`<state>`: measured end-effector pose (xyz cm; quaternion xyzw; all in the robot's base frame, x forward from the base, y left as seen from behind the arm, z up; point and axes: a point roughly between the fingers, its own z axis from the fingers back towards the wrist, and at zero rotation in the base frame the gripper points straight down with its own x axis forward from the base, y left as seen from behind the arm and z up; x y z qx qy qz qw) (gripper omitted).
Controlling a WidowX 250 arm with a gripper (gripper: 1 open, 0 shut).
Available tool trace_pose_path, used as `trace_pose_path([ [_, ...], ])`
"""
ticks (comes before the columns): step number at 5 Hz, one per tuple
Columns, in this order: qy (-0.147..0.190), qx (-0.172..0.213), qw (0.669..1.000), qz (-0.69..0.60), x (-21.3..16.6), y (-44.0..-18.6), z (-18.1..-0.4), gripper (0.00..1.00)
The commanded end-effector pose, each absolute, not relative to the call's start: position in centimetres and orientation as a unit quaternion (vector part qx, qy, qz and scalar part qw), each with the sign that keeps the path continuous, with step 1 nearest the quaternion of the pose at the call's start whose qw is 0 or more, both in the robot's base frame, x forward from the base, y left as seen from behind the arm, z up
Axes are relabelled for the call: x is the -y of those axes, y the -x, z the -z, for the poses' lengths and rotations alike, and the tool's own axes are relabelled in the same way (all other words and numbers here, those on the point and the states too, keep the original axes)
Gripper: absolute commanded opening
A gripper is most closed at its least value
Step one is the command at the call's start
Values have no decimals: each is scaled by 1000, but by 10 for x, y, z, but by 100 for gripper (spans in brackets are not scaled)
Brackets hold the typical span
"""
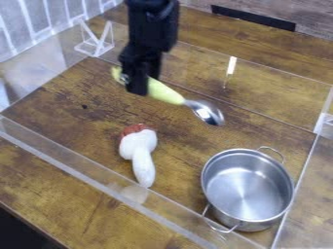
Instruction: Move the green spoon to the left
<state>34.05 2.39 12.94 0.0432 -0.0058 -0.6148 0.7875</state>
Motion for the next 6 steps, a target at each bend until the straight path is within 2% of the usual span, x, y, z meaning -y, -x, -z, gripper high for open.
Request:
trace_pose_path([
  [1, -94, 40, 818, 566, -59, -337, -169, 0],
  [3, -110, 58, 790, 601, -130, -317, -160, 0],
  [4, -106, 73, 768, 627, -138, -309, -143, 0],
  [6, -89, 101, 701, 701, -142, -313, -110, 0],
])
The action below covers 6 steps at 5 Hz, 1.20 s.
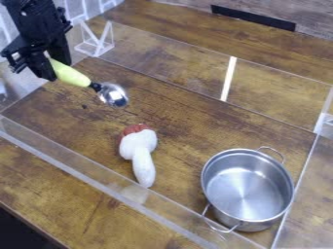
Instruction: Move the green spoon to the left
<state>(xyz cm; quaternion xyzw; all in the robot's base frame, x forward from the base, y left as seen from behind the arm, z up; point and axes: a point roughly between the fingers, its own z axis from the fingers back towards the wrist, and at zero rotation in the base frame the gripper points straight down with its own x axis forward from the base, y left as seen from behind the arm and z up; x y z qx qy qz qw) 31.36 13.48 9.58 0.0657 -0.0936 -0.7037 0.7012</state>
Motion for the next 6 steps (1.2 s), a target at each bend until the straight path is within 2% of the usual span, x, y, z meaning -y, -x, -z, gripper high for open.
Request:
trace_pose_path([
  [1, -81, 109, 685, 716, -140, -313, -100, 0],
  [4, -69, 108, 637, 760, -125, -322, -96, 0],
  [6, -59, 111, 615, 779, -123, -337, -119, 0],
])
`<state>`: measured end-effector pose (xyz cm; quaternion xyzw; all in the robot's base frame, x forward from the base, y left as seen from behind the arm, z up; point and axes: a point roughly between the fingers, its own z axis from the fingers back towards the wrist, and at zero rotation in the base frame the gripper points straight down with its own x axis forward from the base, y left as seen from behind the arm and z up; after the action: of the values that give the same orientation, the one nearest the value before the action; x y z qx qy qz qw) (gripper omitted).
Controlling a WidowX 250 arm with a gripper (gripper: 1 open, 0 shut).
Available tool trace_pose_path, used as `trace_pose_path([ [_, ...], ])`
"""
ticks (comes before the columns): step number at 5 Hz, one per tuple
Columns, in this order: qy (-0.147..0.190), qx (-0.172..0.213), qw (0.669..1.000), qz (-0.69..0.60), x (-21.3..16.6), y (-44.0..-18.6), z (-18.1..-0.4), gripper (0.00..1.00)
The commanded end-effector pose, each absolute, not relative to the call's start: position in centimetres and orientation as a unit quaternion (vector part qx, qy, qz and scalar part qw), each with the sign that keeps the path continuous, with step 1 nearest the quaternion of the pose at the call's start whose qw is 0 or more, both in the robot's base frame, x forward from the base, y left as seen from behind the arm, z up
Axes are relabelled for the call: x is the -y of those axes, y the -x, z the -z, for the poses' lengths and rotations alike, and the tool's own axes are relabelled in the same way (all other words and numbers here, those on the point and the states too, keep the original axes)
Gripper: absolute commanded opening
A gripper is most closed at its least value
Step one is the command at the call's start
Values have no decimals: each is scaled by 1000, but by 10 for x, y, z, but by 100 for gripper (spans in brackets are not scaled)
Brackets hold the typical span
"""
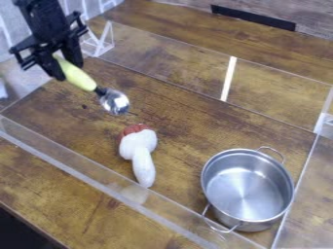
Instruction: Move the green spoon to the left
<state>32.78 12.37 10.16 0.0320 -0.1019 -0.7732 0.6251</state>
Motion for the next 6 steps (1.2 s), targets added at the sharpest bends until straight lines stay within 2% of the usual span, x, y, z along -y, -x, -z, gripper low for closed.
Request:
trace_pose_path([
  [1, -50, 108, 633, 765, -118, -347, -103, 0],
  [2, -51, 108, 633, 765, -122, -354, -102, 100],
  [3, -49, 111, 626, 770, -122, -358, -112, 100],
  [5, -43, 117, 664, 737, -127, -340, -108, 100],
  [6, -45, 124, 679, 722, -129, -333, -112, 100],
])
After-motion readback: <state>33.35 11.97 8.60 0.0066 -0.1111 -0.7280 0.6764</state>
